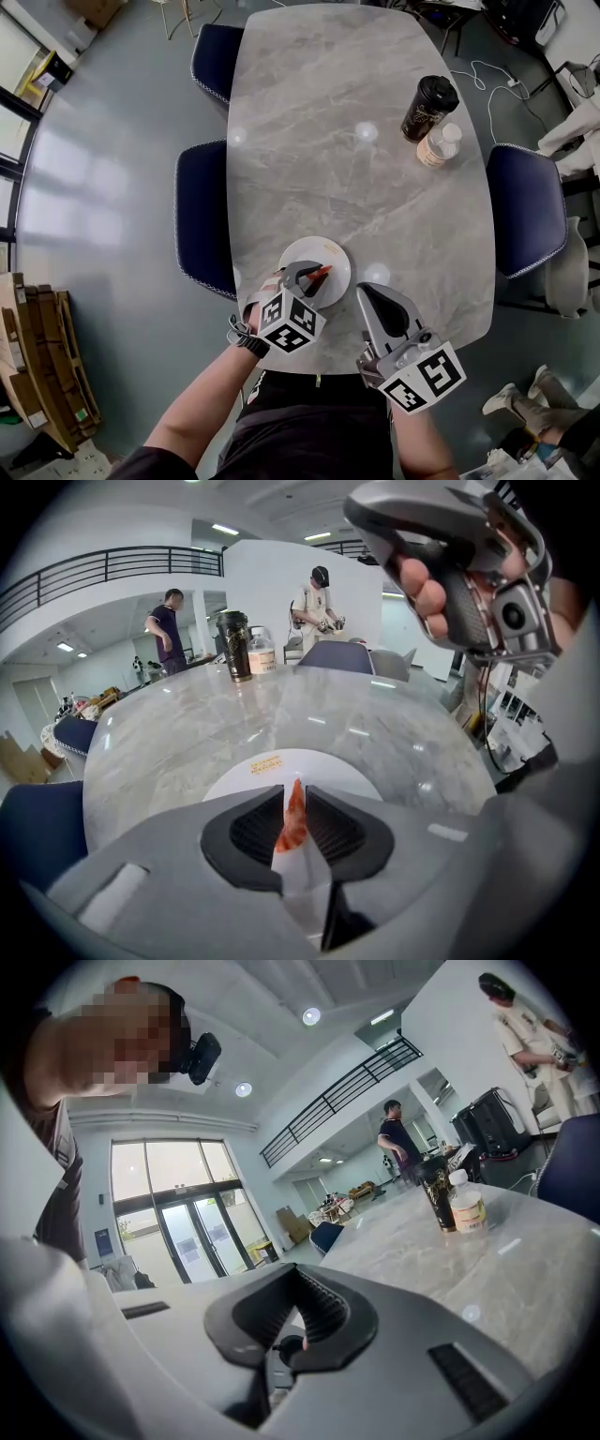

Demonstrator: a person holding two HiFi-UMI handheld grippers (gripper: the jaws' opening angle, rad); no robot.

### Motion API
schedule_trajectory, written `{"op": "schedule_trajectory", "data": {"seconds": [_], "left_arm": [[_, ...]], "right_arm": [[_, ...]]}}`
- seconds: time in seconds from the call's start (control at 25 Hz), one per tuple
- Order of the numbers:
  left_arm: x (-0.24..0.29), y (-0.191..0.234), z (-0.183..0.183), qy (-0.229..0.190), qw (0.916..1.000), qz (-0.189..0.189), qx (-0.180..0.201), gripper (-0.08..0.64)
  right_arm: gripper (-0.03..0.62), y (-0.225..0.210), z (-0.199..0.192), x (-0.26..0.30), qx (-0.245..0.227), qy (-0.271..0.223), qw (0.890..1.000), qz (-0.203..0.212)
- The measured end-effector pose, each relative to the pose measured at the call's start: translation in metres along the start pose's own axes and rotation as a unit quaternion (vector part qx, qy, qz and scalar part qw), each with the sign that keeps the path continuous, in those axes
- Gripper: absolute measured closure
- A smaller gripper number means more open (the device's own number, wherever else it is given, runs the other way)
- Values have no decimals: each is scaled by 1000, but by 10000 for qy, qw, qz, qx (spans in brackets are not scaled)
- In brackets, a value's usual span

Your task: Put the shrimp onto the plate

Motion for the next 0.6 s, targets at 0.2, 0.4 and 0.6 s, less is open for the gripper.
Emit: {"op": "schedule_trajectory", "data": {"seconds": [0.2,0.4,0.6], "left_arm": [[-7,0,9,-45,10000,69,54,497],[-49,-6,39,-436,9988,227,-90,497],[-116,-25,86,-1145,9915,171,-597,497]], "right_arm": [[591,-1,6,-2,56,41,10000,15],[591,2,32,-5,16,188,9998,-45],[591,12,71,-9,-137,350,9993,-58]]}}
Point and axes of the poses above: the fingertips, and each gripper's own axes: x forward along the fingers, y to its left, z out of its top, the point moved 7 cm from there along -x, backward along the fingers, and after that the axes turned 14 degrees about -x, right-handed, at the moved point
